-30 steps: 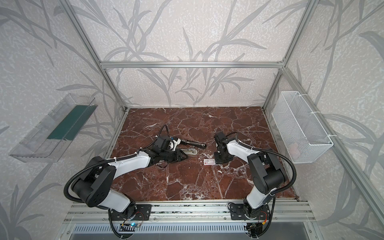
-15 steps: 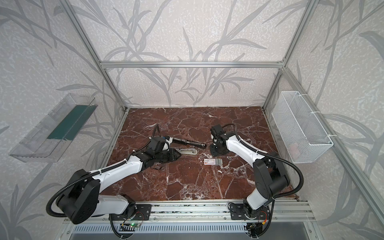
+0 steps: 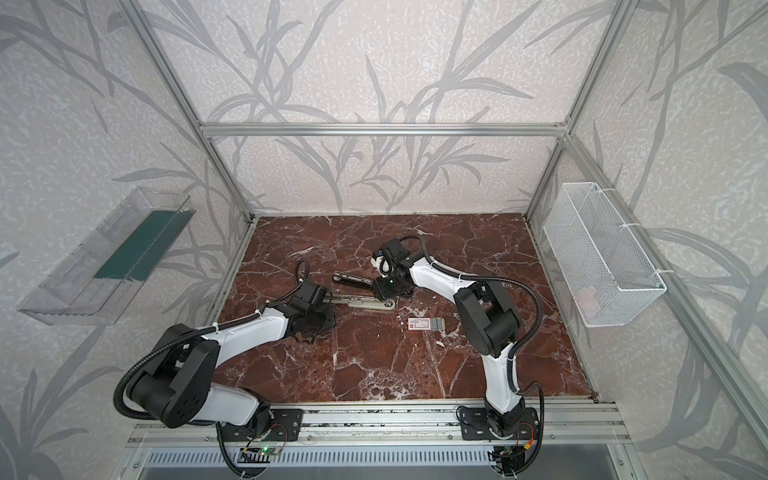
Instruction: Load the staples into the stapler
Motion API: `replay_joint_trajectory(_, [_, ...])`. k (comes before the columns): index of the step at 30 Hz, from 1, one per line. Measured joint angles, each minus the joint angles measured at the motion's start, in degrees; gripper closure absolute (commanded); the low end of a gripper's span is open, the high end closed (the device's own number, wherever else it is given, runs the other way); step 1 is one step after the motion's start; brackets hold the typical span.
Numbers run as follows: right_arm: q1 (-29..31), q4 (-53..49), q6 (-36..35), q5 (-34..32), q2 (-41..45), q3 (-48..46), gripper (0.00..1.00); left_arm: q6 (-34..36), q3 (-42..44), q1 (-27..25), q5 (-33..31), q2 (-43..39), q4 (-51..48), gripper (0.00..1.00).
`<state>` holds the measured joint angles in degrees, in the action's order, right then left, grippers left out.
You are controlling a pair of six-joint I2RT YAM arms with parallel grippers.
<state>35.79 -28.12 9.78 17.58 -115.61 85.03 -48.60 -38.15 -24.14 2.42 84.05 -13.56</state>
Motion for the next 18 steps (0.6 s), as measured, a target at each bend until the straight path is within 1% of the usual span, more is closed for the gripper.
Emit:
replay_joint_trajectory(3, [0.0, 0.61, -0.44, 0.94, -1.46, 1.33, 0.5, 0.0, -2.14, 1.27, -1.51, 2.64, 0.59, 0.67])
replay_joint_trajectory(10, [0.33, 0.87, -1.44, 3.15, -2.54, 1.33, 0.55, 0.94, -7.76, 3.65, -2.69, 8.76, 2.27, 0.68])
replay_joint_trajectory(13, [1.25, 0.94, -1.92, 3.91, -2.4, -0.26, 0.56, 1.75, -9.2, 4.17, -2.71, 10.34, 2.91, 0.68])
replay_joint_trajectory(18, [4.28, 0.85, -1.81, 6.12, -0.46, -5.51, 0.57, 3.13, -12.59, 4.87, -2.69, 13.66, 3.76, 0.68])
